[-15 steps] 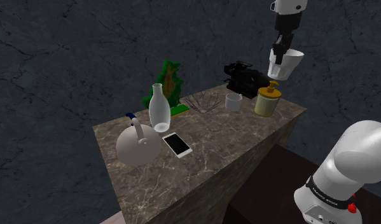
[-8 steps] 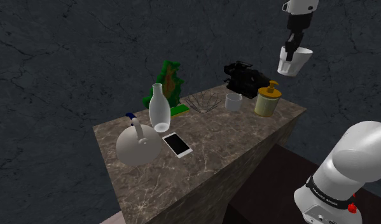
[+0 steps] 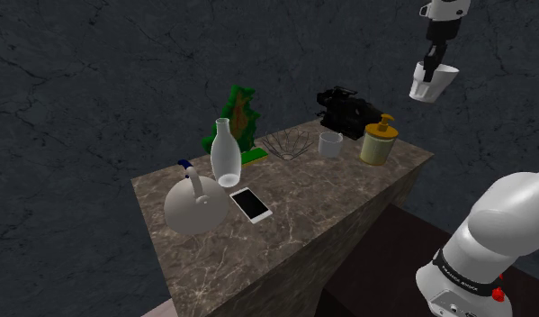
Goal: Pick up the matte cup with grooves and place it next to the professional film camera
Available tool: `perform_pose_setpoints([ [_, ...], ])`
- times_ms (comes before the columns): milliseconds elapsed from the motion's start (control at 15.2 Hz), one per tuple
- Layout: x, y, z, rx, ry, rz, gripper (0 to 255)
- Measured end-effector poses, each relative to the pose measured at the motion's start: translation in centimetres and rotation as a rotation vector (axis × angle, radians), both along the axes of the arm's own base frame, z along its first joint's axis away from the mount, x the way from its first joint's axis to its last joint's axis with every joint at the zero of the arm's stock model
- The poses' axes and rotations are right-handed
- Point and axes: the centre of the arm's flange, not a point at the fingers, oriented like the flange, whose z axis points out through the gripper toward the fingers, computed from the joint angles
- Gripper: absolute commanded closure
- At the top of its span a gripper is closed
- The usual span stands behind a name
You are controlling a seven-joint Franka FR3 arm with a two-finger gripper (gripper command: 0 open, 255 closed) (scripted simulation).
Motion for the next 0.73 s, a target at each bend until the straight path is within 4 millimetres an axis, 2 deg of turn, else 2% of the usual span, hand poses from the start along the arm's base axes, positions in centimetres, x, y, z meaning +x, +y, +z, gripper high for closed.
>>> perform_pose_setpoints([
  [594,-1.6,-11.5,0.1,0.001,-0.001,-0.001,255],
  [726,-1.9,-12.8,-0.6,0.000,0.000,0.000,255],
])
